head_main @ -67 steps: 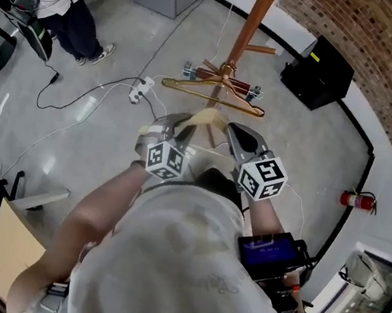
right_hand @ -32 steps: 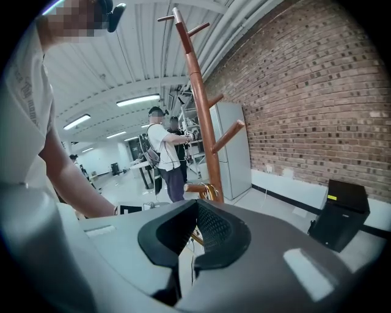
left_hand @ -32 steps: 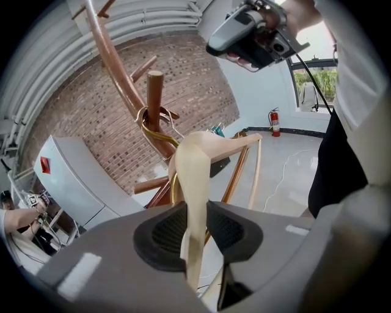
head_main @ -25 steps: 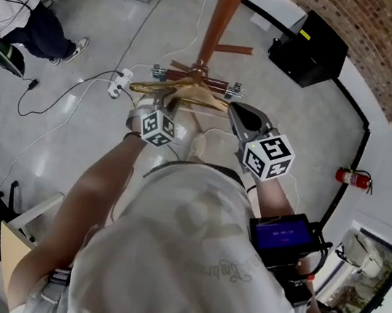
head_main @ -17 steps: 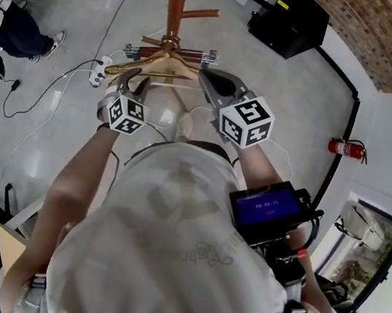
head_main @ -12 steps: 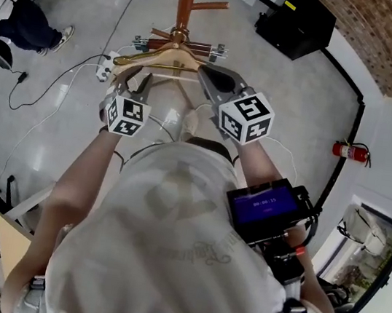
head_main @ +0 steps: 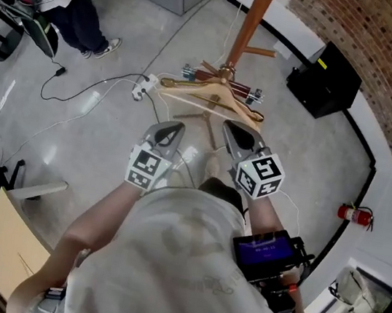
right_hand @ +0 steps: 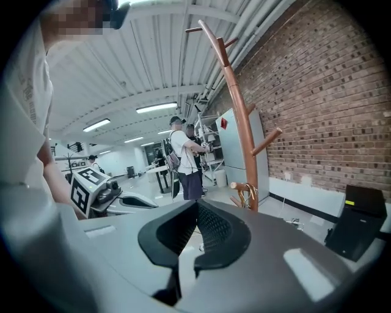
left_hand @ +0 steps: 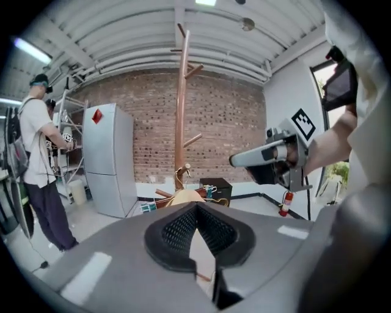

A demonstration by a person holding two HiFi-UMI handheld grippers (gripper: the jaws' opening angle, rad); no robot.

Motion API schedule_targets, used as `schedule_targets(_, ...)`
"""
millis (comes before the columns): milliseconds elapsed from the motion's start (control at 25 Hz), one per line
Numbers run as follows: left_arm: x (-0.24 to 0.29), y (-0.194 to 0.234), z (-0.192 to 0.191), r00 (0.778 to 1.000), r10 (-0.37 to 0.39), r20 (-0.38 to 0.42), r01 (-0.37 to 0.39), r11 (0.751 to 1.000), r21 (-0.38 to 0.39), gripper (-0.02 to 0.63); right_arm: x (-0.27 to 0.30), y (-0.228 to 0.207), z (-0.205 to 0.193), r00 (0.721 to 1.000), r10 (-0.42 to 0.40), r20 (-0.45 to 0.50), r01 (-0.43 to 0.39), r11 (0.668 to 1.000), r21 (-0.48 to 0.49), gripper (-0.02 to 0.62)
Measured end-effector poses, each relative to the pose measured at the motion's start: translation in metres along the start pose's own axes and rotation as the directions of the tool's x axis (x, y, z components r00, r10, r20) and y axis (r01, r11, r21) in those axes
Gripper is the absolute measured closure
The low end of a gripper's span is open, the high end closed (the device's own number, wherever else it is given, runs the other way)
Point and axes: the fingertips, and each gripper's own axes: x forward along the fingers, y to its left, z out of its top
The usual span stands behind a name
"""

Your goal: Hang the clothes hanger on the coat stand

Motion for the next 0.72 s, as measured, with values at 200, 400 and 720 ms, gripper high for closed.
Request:
schedule_targets(200, -0.017, -0.005, -0.006, 0.998, 0.060, -0.002, -0.060, 0.994, -0.091, 0.604, -0.003, 0.007, -0.007, 0.997, 0.081, 0.011, -0.081, 0.997, -0.001, 0.583)
schedule_targets(400, -0.009, -0.020, 0.008, 0.996, 0.084, 0.026, -0.080, 0.988, -0.131, 0.604, -0.008, 0.006, 0.000, 0.985, 0.173, -0.007, -0.173, 0.985, -0.003, 0.583)
schedule_targets(720, 0.019, -0.034, 0.027, 0.986, 0.164, 0.025, -0.159, 0.978, -0.135, 0.604, -0.009, -0.021, 0.008, 0.959, 0.280, -0.033, -0.281, 0.959, -0.029, 0.583)
